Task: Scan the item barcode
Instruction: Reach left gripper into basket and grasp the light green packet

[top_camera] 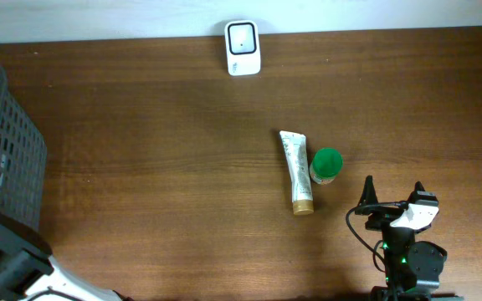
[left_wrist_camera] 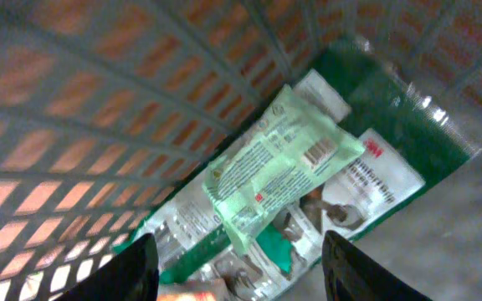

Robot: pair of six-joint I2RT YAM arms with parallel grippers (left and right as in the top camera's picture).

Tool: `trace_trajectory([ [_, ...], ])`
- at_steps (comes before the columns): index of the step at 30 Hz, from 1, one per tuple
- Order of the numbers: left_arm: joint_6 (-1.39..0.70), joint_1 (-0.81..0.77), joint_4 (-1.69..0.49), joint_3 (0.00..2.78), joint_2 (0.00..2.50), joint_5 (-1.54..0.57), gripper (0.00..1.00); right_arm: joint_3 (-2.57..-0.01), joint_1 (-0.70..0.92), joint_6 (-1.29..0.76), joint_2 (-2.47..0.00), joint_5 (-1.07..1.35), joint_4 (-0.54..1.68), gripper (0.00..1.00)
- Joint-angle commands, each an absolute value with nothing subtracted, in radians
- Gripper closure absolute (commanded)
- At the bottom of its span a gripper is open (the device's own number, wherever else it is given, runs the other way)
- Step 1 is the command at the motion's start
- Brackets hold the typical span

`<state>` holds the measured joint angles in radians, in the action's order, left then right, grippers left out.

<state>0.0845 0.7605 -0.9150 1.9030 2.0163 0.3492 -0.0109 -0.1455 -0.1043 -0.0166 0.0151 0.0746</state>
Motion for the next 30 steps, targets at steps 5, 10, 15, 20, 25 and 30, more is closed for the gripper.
trace_trajectory([
  [5, 0.242, 0.762, -0.909, 1.883, 2.171, 0.337, 0.4, -0.006, -0.151, -0.105, -0.015, 0.003, 0.08, 0.02],
  [10, 0.265, 0.762, -0.893, 1.883, 2.242, 0.337, 0.43, -0.006, -0.151, -0.105, -0.015, 0.003, 0.08, 0.02],
  [15, 0.283, 0.764, -0.856, 1.883, 2.292, 0.336, 0.43, -0.006, -0.151, -0.105, -0.015, 0.003, 0.08, 0.02],
  [20, 0.287, 0.764, -0.828, 1.884, 2.308, 0.338, 0.52, -0.006, -0.151, -0.105, -0.015, 0.003, 0.08, 0.02],
  [25, 0.286, 0.762, -0.825, 1.885, 2.307, 0.435, 0.77, -0.006, -0.151, -0.105, -0.015, 0.003, 0.08, 0.02],
  [30, 0.286, 0.757, -0.857, 1.887, 2.294, 0.453, 1.0, -0.006, -0.151, -0.105, -0.015, 0.003, 0.08, 0.02],
])
